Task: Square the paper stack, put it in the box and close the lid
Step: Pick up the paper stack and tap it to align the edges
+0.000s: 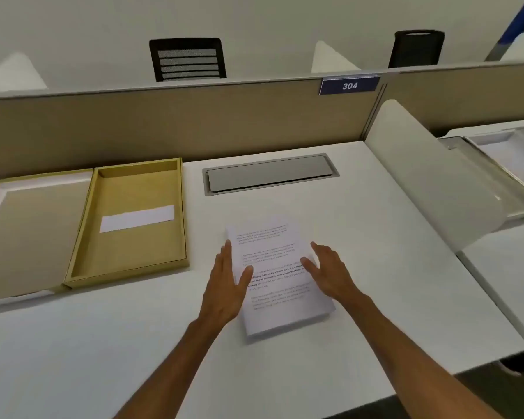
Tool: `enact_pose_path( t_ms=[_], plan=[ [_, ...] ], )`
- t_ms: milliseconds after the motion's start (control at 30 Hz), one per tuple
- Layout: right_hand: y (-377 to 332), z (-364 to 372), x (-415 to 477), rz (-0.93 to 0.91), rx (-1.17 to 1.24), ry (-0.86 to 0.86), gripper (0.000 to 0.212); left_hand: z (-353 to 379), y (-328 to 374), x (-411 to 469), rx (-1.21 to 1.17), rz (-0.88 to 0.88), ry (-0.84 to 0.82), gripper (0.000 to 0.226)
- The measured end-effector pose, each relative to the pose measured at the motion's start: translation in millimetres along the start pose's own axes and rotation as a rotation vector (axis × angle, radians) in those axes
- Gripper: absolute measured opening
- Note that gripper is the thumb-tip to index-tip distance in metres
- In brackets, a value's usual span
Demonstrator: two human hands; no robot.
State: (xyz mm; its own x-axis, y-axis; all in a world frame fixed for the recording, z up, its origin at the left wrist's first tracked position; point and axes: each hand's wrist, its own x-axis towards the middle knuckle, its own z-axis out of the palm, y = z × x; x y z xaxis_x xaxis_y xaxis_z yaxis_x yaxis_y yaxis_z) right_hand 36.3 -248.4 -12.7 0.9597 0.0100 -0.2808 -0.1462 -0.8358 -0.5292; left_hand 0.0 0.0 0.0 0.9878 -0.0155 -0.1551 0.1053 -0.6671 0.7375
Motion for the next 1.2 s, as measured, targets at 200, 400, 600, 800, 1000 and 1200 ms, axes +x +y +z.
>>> enact_pose_path(
  t_ms=[200,400,600,800,1000,1200],
  plan=[
    [4.4,13.9,8.5,0.155,0.031,-0.073,0.064,29.6,-5.7,4.0,-0.279,-0.466,-0.041,0.083],
    [-0.7,12.9,27.1,0.366,0.2,-0.074,0.057,36.8,4.2,22.6,-0.57,-0.748,0.056,0.057],
    [31.6,16.7,70.5,0.557,0.678,-0.195,0.083,24.1,1.4,42.8,-0.903,-0.924,0.069,0.032],
    [19.7,10.3,73.1,0.578,0.686,-0.289,0.048,20.7,-2.1,51.3,-0.845,-0.957,0.056,0.03],
    [14.0,3.3,68.9,0.543,0.681,-0.263,0.034,24.9,1.0,54.2,-0.754,-0.901,0.079,0.035],
    [17.3,-7.4,68.4,0.496,0.707,-0.299,0.016,23.7,-3.5,59.3,-0.739,-0.855,0.064,0.035]
  ],
)
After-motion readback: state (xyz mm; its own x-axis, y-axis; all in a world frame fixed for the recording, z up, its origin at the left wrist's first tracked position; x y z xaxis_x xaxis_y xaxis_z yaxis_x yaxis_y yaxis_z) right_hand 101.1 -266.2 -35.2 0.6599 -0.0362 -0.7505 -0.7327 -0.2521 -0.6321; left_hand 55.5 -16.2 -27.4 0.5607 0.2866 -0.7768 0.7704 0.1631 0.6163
